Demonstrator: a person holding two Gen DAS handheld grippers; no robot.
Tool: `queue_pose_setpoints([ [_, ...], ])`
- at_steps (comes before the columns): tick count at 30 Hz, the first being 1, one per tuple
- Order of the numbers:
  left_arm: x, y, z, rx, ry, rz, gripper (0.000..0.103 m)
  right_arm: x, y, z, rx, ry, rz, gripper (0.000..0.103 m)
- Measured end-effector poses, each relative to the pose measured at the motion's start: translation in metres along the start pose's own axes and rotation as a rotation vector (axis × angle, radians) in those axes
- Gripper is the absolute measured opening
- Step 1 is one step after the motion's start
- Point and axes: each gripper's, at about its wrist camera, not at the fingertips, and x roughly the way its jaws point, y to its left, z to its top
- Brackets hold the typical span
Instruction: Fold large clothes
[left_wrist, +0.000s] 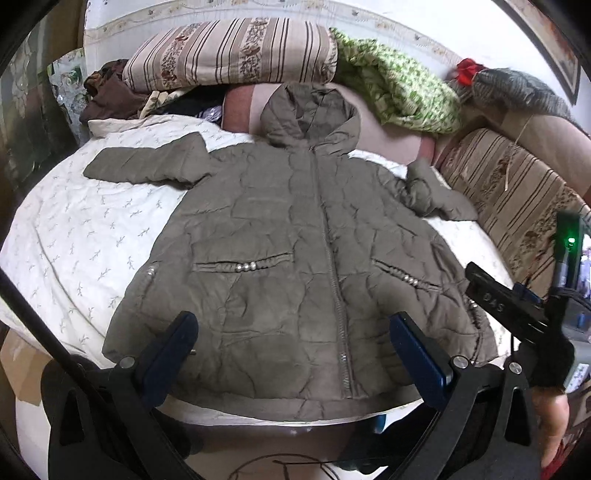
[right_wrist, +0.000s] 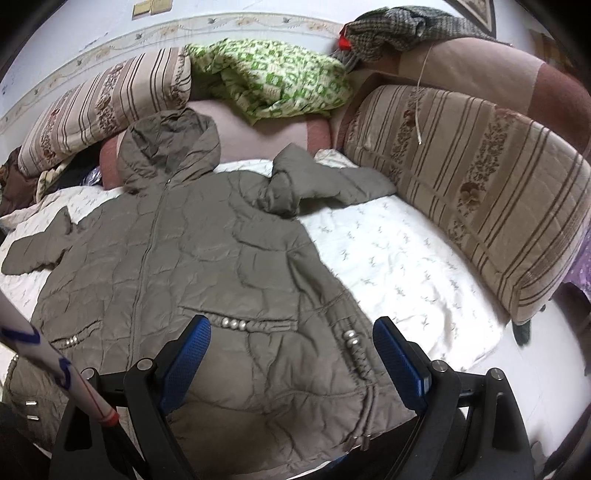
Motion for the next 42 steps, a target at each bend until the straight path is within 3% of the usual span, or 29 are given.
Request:
queue_pose_setpoints([
  [3,-0.003,-0.006,-0.002,0.023,-0.003,-0.042,0.103,-0.003,-0.003,0.000,0.008,-0.008,0.008,0.092],
  [21,-0.003,-0.017,0.013,0.046,-0.025,0.093,0.103,0.011,-0.025,-0.004,0.061,0.011,0.018,0.092],
  [42,0.016,-0.019,0.013,0.051,0.043,0.131,0.103,0.032,-0.043,-0.011,0.084,0.058,0.003,0.092],
])
